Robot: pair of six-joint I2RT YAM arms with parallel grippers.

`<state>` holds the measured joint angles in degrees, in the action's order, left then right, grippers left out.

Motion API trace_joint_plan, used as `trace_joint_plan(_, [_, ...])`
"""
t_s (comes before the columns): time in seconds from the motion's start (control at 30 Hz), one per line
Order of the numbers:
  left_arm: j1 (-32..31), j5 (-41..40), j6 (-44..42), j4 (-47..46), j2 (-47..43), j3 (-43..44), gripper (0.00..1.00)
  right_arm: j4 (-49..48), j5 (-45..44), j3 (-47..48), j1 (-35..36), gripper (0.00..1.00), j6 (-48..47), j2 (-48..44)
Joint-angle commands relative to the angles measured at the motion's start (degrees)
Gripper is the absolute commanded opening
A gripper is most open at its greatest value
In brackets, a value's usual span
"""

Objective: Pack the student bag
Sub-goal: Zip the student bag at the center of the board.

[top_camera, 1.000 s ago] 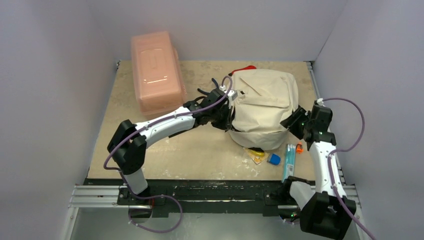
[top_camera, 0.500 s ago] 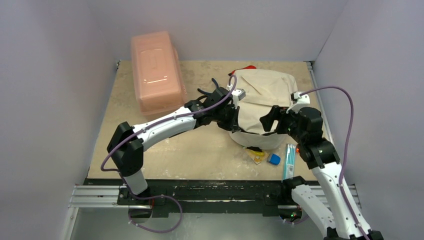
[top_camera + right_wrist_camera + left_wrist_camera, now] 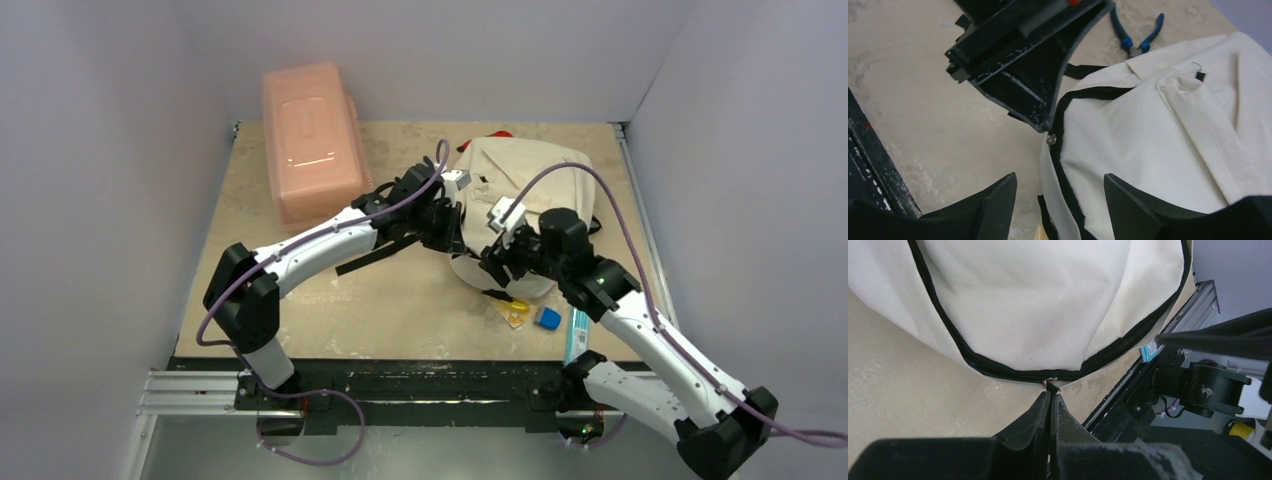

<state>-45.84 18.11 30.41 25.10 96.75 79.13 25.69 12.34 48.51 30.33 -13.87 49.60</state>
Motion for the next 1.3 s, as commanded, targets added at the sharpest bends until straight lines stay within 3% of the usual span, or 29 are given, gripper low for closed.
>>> trace_joint_plan(0.0, [1.47,5.45,2.33,-4.36,-3.15,-1.04,0.0,-0.58,-3.93,-1.28,6.99,0.67,-8.02,4.45])
trace_joint_plan(0.1, [2.05,7.71,3.5,-5.27,-2.97,-1.17,0.0,-2.73,-9.07,-2.85,10.86,0.66,-9.32,7.86])
trace_joint_plan(0.2, [2.29,8.38,3.57,-5.33,-3.53,-1.38,0.0,-4.87,-13.42,-3.07,12.17,0.49,-9.23,11.43])
trace_joint_plan(0.33, [3.13,8.82,3.64,-5.4,-5.03,-2.57,0.0,-9.48,-19.33,-5.04,12.62,0.42,-9.42,11.98])
trace_joint_plan(0.47, [3.93,7.64,3.68,-5.57,-5.86,-3.55,0.0,-6.64,-24.16,-4.15,12.7,0.03,-11.15,13.61])
trace_joint_plan(0.5, [4.27,6.25,3.55,-5.15,-5.87,-3.69,0.0,-5.23,-25.47,-3.67,12.73,0.0,-11.19,14.24])
trace_joint_plan(0.63, [6.12,-2.65,3.61,-2.91,-4.44,-3.44,0.0,-0.64,-27.15,-3.7,12.74,0.0,-10.88,13.94])
trace_joint_plan(0.93, [8.93,-23.05,1.26,-2.73,3.33,1.37,0.0,2.87,-26.6,-6.63,13.38,0.0,-9.16,2.28])
trace_joint_plan(1.1, [9.6,-19.99,-4.52,-5.99,10.72,10.24,0.0,4.33,-20.52,-6.59,16.17,0.0,-10.67,1.2])
trace_joint_plan(1.2, [9.63,-11.12,-7.45,-7.7,11.3,12.38,0.0,4.02,-20.25,-6.31,16.78,0.0,-10.36,1.28])
trace_joint_plan(1.23, [9.45,-8.0,-6.28,-6.69,10.47,12.25,0.0,3.77,-20.49,-5.94,16.78,0.05,-9.92,1.24])
trace_joint_plan(1.27, [9.05,-5.73,-4.38,-6.31,9.15,10.88,0.0,3.48,-20.12,-5.61,16.78,0.29,-9.42,0.97])
